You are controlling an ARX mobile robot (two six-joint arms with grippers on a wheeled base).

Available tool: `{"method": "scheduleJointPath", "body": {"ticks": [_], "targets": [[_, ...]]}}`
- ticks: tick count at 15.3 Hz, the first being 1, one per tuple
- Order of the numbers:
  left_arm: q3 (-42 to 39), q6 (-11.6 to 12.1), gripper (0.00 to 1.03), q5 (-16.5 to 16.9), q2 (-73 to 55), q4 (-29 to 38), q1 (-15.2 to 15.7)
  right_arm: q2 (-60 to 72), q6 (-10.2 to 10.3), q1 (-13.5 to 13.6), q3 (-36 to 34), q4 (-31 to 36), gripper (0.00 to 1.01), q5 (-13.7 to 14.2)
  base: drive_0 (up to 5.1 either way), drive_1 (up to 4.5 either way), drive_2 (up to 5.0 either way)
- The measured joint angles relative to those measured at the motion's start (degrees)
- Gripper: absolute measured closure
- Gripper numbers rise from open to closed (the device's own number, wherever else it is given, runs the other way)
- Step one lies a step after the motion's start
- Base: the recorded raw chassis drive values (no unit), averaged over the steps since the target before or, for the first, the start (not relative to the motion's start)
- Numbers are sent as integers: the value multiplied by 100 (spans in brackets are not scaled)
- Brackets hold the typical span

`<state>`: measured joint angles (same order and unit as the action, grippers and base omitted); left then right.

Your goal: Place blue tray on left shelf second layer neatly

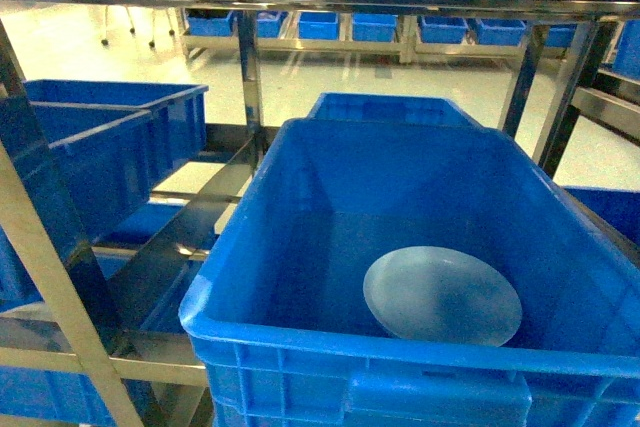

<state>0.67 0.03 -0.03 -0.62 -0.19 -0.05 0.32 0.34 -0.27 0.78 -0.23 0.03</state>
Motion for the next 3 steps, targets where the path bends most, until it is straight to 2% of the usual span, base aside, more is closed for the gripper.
{"method": "scheduleJointPath", "body": {"ticks": [2,3], "targets": [[0,0,5,0,0,0,0,0,0,0,0,0,22,0,0,0,0],[0,0,5,0,0,0,0,0,0,0,0,0,7,0,0,0,0]]}}
